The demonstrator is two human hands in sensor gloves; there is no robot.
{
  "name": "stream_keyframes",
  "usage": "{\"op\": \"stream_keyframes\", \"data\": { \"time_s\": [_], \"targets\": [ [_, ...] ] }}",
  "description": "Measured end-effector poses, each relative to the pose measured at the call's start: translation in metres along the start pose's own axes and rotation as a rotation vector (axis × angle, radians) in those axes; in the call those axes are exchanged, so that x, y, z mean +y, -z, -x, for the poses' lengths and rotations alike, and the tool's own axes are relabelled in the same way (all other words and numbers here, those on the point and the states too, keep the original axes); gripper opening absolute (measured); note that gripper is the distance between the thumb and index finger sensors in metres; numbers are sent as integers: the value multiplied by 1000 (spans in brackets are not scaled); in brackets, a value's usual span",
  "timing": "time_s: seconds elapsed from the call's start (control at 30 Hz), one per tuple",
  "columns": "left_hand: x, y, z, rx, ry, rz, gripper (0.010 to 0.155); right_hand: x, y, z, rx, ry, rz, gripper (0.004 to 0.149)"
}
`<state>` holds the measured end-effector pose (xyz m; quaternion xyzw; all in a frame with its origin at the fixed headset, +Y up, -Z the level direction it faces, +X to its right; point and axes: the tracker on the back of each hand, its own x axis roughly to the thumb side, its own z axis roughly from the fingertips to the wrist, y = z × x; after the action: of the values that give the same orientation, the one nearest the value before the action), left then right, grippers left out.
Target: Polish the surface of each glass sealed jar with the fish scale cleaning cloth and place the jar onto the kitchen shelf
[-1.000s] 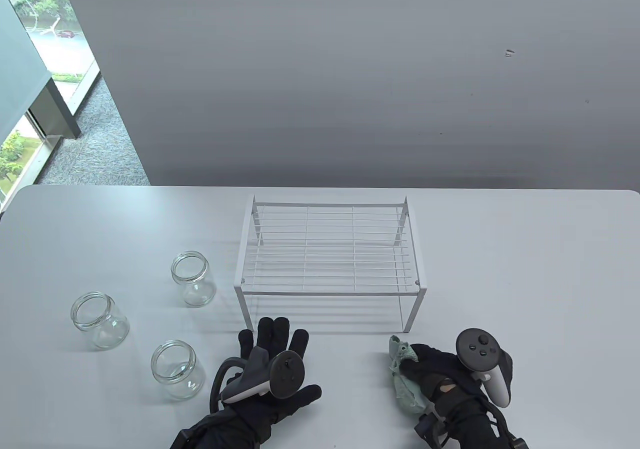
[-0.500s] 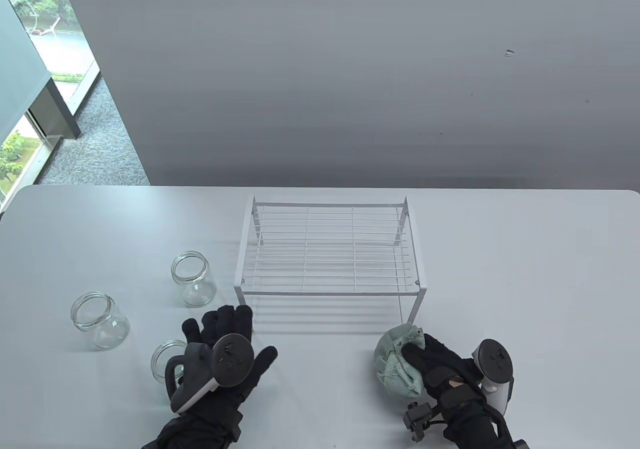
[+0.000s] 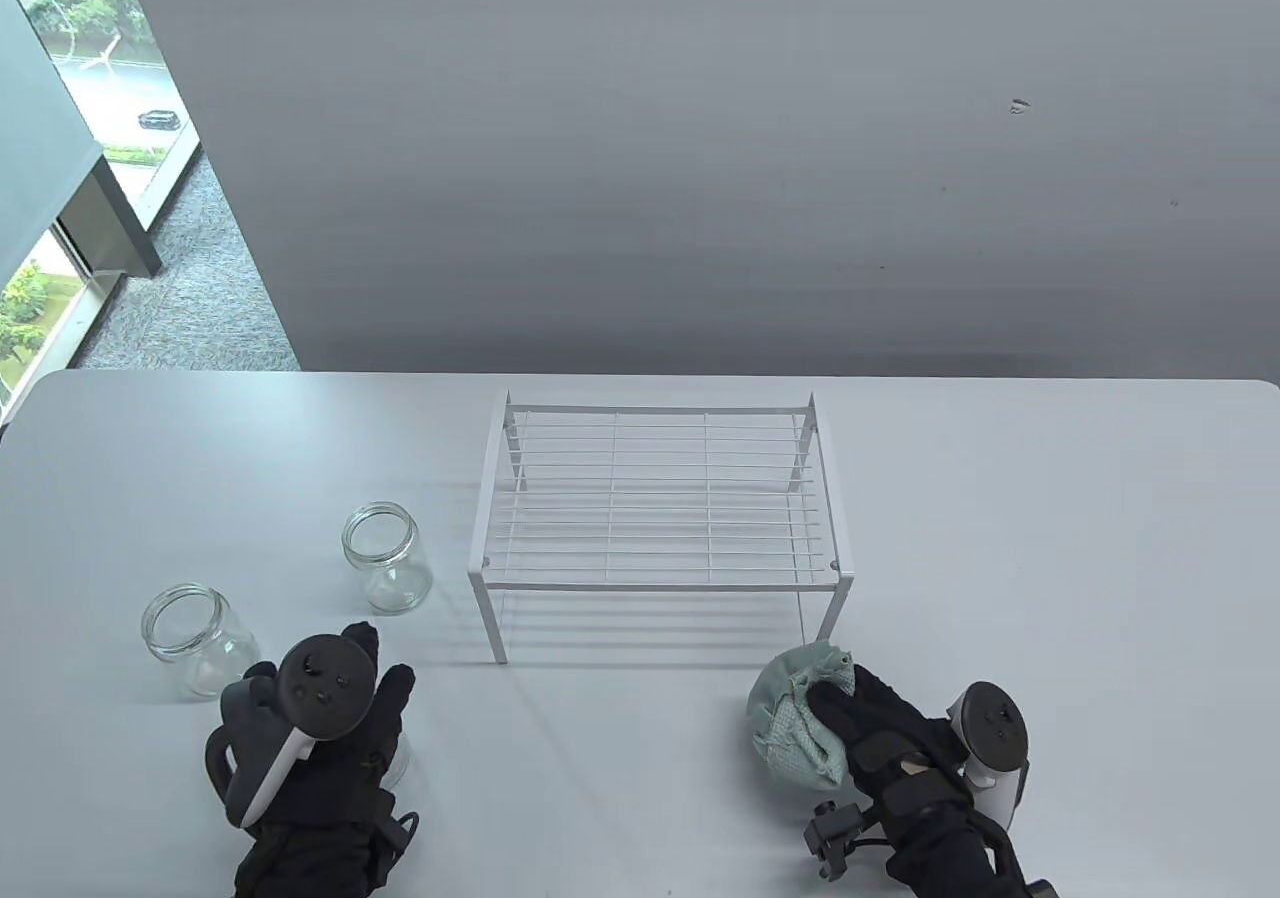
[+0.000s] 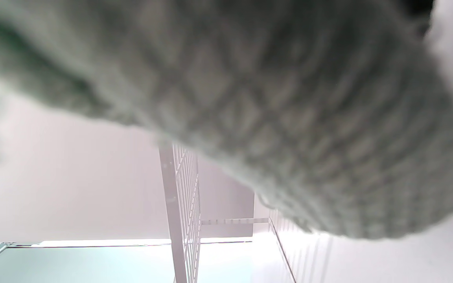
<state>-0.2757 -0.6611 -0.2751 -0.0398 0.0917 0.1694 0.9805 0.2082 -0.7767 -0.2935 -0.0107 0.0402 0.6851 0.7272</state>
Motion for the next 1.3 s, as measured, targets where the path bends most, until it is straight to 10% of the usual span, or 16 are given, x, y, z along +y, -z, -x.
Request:
{"op": "stream_keyframes", "data": {
  "time_s": [1.3],
  "targets": [
    [-44, 28, -7, 97, 200, 210, 66, 1, -2, -2, -4, -11, -17, 43]
  ]
}}
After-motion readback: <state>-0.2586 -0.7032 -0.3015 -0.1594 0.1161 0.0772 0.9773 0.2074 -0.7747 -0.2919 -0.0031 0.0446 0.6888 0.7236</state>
